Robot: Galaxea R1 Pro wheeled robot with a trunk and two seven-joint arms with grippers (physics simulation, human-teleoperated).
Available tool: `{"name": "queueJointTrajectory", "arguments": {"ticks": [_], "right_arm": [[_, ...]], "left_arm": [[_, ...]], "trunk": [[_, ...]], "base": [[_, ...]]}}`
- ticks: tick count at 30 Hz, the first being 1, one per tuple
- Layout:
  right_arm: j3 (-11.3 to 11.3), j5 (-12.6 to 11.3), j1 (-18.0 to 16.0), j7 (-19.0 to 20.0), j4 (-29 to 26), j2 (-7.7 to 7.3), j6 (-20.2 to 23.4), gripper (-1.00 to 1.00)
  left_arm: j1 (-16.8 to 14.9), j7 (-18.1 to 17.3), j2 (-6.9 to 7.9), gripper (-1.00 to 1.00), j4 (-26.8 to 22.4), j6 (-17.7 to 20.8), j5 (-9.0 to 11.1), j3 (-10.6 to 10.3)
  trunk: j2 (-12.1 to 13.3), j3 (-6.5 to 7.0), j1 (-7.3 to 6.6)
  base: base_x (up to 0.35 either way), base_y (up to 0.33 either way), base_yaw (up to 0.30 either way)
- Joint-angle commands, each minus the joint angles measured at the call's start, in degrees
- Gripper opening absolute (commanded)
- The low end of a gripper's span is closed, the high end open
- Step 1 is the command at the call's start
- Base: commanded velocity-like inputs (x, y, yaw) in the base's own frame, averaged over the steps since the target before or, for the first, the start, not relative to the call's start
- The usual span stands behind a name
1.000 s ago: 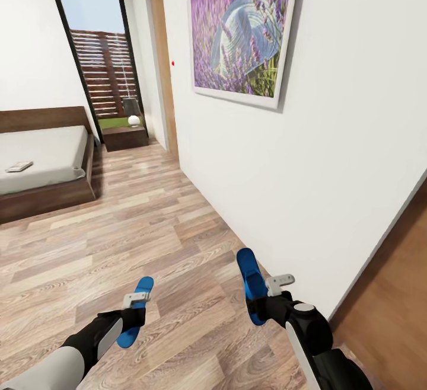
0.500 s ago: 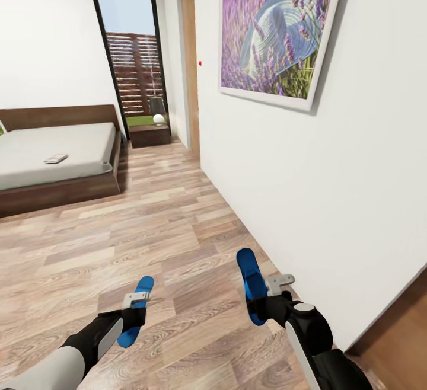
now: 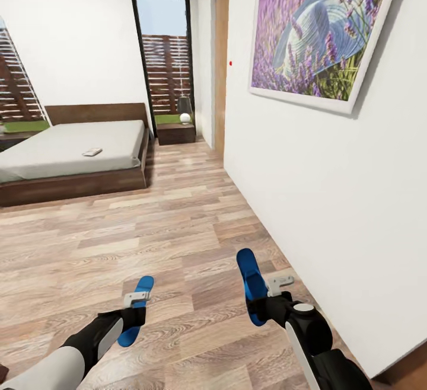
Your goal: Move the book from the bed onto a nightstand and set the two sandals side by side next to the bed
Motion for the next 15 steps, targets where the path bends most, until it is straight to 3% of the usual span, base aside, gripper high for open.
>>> {"name": "queueJointTrajectory", "arguments": {"ticks": [1, 7, 15], "right_arm": [[-0.01, -0.04, -0.03, -0.05, -0.06, 0.01, 0.29, -1.00], [-0.01, -0.04, -0.04, -0.05, -0.05, 0.01, 0.29, -1.00], [-0.01, -0.04, -0.02, -0.05, -0.05, 0.01, 0.27, -1.00]], "left_arm": [[-0.03, -0.12, 0.04, -1.00, -0.09, 0.29, 0.13, -0.18], [-0.03, -0.10, 0.04, -1.00, -0.09, 0.28, 0.12, -0.23], [-0.03, -0.01, -0.04, -1.00, -0.01, 0.28, 0.10, -0.26]], "trunk": [[-0.03, -0.05, 0.00], [-0.03, -0.05, 0.00], [-0.03, -0.05, 0.00]], "base": [[0.000, 0.000, 0.280], [0.051, -0.001, 0.280], [0.261, -0.052, 0.257]]}}
